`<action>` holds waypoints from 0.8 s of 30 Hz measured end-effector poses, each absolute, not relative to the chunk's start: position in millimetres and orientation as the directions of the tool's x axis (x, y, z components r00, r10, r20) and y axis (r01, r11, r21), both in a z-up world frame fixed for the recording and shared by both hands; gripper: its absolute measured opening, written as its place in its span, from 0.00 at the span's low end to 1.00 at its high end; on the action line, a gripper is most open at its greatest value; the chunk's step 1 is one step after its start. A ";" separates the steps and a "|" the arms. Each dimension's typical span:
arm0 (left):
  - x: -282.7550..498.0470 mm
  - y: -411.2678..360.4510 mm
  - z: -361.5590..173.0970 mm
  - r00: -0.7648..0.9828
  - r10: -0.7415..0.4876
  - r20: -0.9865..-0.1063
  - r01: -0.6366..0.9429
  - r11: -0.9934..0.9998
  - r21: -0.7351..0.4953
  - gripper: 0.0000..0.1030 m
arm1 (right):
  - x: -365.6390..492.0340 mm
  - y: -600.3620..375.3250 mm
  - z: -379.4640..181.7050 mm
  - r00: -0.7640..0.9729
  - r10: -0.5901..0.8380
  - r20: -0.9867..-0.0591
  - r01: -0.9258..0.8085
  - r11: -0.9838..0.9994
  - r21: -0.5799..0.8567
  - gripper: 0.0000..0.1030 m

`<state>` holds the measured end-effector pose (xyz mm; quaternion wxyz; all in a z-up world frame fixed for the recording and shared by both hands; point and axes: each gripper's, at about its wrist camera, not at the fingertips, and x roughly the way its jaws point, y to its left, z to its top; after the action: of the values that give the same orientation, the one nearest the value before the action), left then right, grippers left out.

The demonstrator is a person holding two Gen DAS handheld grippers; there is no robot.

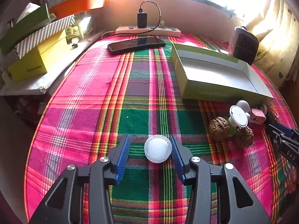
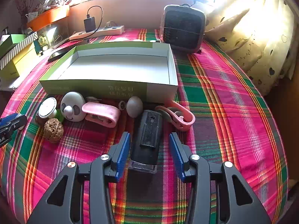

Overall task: Organize objects
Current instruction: 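Move both tools toward the objects, left toward the white jar, right toward the black device, then close left gripper on the white jar while right gripper closes on the black device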

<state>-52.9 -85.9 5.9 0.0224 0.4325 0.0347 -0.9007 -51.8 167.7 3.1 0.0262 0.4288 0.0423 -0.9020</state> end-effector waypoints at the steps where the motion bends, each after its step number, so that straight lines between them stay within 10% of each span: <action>1: -52.1 -86.2 5.9 -0.625 -0.013 -0.780 0.072 -0.997 -0.041 0.36 | -51.5 168.1 3.2 -0.630 -0.015 -0.776 0.086 -0.995 -0.050 0.39; 24: -47.7 -78.8 11.2 -0.614 0.018 -0.789 0.052 -0.997 -0.063 0.25 | -44.8 174.0 12.8 -0.647 -0.077 -0.758 0.122 -0.993 -0.003 0.28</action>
<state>-47.7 -78.8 11.2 0.0095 0.4393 0.0398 -0.8974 -44.8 174.0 12.8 0.0549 0.4163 0.0269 -0.9072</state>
